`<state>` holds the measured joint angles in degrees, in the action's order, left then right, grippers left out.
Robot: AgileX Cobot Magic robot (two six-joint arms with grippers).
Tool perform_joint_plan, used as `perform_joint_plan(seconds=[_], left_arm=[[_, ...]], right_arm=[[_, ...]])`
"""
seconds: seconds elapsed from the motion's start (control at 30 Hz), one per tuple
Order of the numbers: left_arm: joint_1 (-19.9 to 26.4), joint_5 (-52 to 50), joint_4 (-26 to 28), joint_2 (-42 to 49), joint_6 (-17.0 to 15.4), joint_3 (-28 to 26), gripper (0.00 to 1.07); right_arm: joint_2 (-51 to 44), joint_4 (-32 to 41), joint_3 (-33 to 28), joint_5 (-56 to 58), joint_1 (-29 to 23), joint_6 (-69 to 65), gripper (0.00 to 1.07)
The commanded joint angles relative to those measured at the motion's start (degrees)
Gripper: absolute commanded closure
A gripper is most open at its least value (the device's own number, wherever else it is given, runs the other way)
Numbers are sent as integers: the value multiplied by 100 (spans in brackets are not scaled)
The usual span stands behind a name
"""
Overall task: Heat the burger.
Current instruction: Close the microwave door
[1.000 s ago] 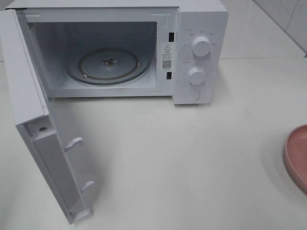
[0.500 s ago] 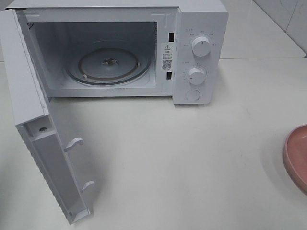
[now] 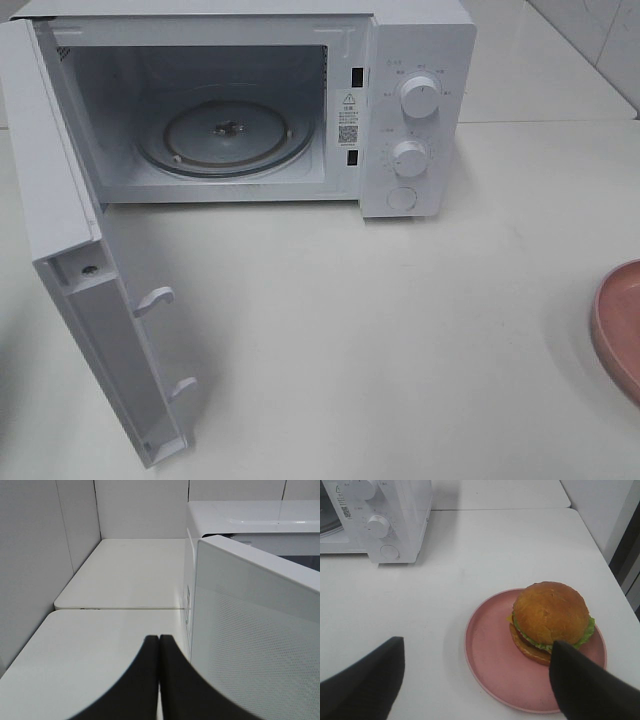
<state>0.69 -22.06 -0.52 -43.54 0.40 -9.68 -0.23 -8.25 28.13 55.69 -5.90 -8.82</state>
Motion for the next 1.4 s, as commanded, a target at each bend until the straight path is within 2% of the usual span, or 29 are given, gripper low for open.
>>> perform_joint_plan(seconds=[0.03,0.1,0.13,0.17,0.2,0.27,0.3,0.33,0.37,0.43,0.47,0.5,0.57,0.6,0.63,0.8,1.03,1.2,1.4], left_arm=[[6,-544,-315,-384,-201,23,107],[6,-974,-991,-1054,-653,6,107],[6,-974,-991,-1054,-653,6,107],[6,-1112,-1192,-1220,-791,6,107],[6,-1432,-1627,-1513,-1008,6,107],[6,-1570,-1805,-1644,-1077,6,107],[6,-1942,-2183,-1960,-1232,6,107],[6,-1942,-2183,-1960,-1232,6,107],[6,-2315,-2452,-2275,-1306,6,107],[6,-2452,-2573,-2395,-1318,6,107],[0,-2636,-2859,-2676,-1438,-63,107],[0,-2636,-2859,-2676,-1438,-63,107],[-138,-2647,-3151,-3037,-1644,-269,107],[-138,-2647,-3151,-3037,-1644,-269,107],[-332,-2659,-3220,-3272,-1650,-413,107],[-739,-2687,-3180,-3644,-1627,-607,107],[-1209,-3111,-2704,-4320,-1536,-894,107],[-1696,-3157,-2023,-4652,-1226,-1243,107],[-2108,-3140,-1558,-4893,-1089,-1599,107]], right_arm=[[-155,-6,-11,-46,46,46,31],[-155,-6,-11,-46,46,46,31],[-155,-6,-11,-46,46,46,31],[-155,-6,-11,-46,46,46,31],[-155,-6,-11,-46,46,46,31],[-155,-6,-11,-46,46,46,31],[-155,-6,-11,-46,46,46,31],[-155,-6,-11,-46,46,46,31],[-155,-6,-11,-46,46,46,31],[-155,-6,-11,-46,46,46,31],[-155,-6,-11,-46,46,46,31],[-155,-6,-11,-46,46,46,31],[-155,-6,-11,-46,46,46,31],[-155,-6,-11,-46,46,46,31],[-155,-6,-11,-46,46,46,31],[-155,-6,-11,-46,46,46,31],[-155,-6,-11,-46,46,46,31],[-155,-6,-11,-46,46,46,31],[-155,-6,-11,-46,46,46,31]])
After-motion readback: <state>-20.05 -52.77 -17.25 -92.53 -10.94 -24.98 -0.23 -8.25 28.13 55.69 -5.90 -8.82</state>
